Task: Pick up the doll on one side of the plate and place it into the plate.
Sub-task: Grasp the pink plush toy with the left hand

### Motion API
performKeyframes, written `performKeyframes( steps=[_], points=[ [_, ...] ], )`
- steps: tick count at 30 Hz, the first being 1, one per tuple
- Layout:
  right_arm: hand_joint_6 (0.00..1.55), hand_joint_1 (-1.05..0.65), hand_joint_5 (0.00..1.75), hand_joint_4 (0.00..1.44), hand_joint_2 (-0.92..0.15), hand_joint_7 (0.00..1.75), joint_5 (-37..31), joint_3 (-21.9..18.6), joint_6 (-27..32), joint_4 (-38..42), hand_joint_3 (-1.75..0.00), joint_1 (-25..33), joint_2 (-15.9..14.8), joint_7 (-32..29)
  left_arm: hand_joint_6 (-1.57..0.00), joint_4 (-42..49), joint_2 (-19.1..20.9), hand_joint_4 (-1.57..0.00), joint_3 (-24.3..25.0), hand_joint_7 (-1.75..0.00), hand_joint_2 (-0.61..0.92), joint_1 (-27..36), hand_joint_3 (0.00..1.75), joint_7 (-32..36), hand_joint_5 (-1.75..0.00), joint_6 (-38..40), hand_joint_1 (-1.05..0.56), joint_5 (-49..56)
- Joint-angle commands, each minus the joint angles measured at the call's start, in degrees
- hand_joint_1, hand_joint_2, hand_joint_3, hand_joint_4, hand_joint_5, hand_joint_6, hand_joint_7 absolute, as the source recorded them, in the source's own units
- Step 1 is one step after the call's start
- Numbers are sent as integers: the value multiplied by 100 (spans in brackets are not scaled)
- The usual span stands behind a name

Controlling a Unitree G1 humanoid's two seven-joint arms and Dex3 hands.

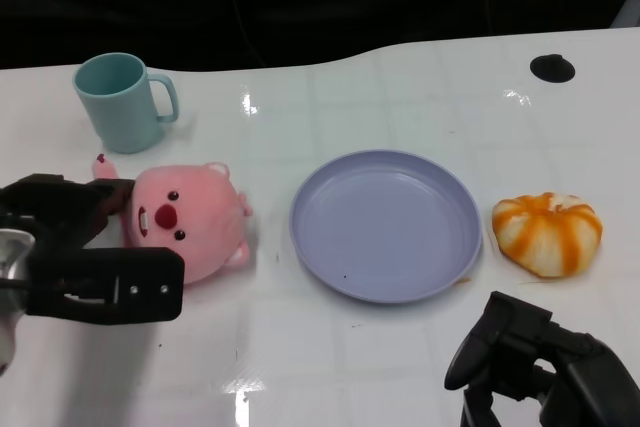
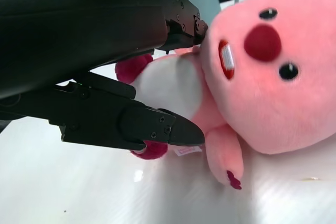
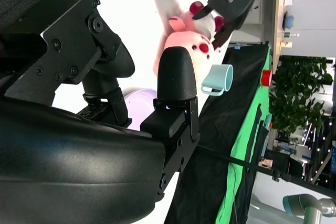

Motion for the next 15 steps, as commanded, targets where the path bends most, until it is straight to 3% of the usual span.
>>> performKeyframes(
  steps=[1, 7, 9, 10, 11, 13, 15],
  points=[
    [61, 10, 175, 68, -38, 154, 15, -1, 36, -89, -142, 33, -19, -21, -15, 770, -200, -6, -232, -1, 92, -277, 3, 193, -18, 18, -71, -4],
    [61, 9, 175, 68, -38, 154, -1, 24, 36, -99, -142, 46, -18, -43, -19, 1880, -471, -14, -547, -2, 92, -657, 3, 713, -17, -228, -64, -112],
    [61, 9, 175, 68, -38, 154, -3, 27, 8, -85, -142, 41, -21, -42, -25, 2134, -535, -23, -527, -3, 92, -701, 3, 908, -18, -409, -54, -270],
    [61, 9, 175, 68, -38, 154, -10, 30, 8, -87, -142, 38, -22, -46, -32, 2258, -571, -35, -508, -3, 92, -717, 3, 1013, -19, -501, -46, -343],
    [61, 9, 175, 68, -38, 154, -10, 35, 24, -96, -142, 35, -19, -49, -42, 2371, -602, -49, -500, -6, 92, -731, 4, 1140, -29, -589, -39, -401],
    [61, 9, 175, 68, -38, 154, -1, 42, 59, -111, -142, 33, -9, -58, -69, 2548, -641, -59, -510, -5, 92, -762, 7, 1342, -89, -726, -27, -483],
    [61, 9, 175, 68, -37, 154, -17, 52, 17, -93, -142, 25, -9, -65, -98, 2718, -657, -74, -506, -16, 92, -775, 11, 1585, -114, -987, -21, -581]
  ],
)
